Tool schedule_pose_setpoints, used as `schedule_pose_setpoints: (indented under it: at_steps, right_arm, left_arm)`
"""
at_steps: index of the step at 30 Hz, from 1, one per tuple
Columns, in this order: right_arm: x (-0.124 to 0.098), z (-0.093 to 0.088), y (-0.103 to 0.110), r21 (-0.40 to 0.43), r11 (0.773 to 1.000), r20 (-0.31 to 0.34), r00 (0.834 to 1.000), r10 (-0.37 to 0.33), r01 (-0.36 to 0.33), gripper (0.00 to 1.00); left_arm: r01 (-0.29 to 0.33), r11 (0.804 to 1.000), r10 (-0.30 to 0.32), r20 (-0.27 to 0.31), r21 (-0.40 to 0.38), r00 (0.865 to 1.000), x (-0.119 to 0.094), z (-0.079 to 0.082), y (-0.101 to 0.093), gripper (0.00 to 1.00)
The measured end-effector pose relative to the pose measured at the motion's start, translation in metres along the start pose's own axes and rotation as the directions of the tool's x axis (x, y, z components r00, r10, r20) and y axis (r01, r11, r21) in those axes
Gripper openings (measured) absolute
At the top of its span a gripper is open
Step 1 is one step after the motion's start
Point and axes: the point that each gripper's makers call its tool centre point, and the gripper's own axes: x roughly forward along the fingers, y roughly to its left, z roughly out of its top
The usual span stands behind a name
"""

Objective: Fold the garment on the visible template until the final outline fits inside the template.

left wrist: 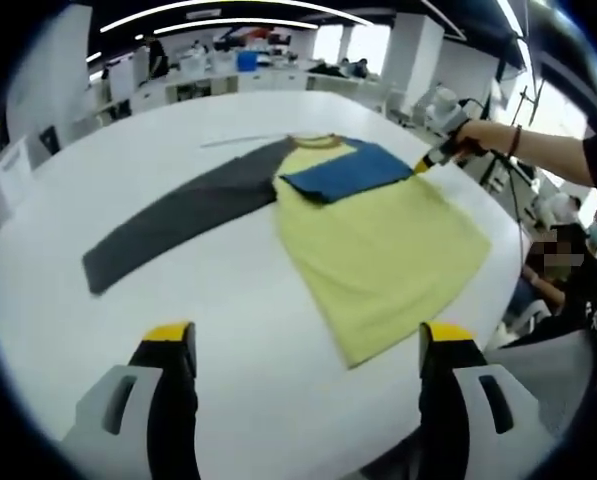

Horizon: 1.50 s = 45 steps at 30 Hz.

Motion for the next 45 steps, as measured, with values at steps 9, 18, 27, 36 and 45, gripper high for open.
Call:
schedule_pose_setpoints:
  at_steps: [9, 18, 27, 36, 45]
  right_arm:
    - [-0.001, -0.008, -0.009, 0.027, 1.0, -0.016, 1.0, -0.008, 0.009, 0.0]
    - [-0.001, -0.009, -0.009, 0.057, 0.998, -0.012, 1.0, -0.002, 0.003, 0.0]
    - [-0.023, 0.006, -0.004, 0.117, 0.993, 0.091, 0.996, -0.002, -0.008, 0.36]
    - [-0.044, 0.015, 0.01, 0.11, 0.993, 0.177, 0.984, 0.026, -0.046, 0.72]
    - [-0.06, 0.011, 0.032, 0.081, 0.993, 0.199, 0.977, 0.074, -0.091, 0.97]
  left_arm:
    - [-0.023, 1.0, 0.023, 0.018, -0.016, 1.0, -0.002, 0.005, 0.009, 0.88]
    - [-0.036, 0.999, 0.036, 0.023, -0.017, 0.999, -0.003, 0.007, 0.012, 0.87]
    - [-0.066, 0.997, 0.068, 0.048, -0.05, 0.997, -0.006, 0.016, 0.025, 0.87]
    - [-0.097, 0.993, 0.103, 0.076, -0.068, 0.992, -0.006, 0.028, 0.039, 0.87]
    - [-0.206, 0.966, 0.227, 0.135, -0.158, 0.964, -0.014, 0.043, 0.077, 0.89]
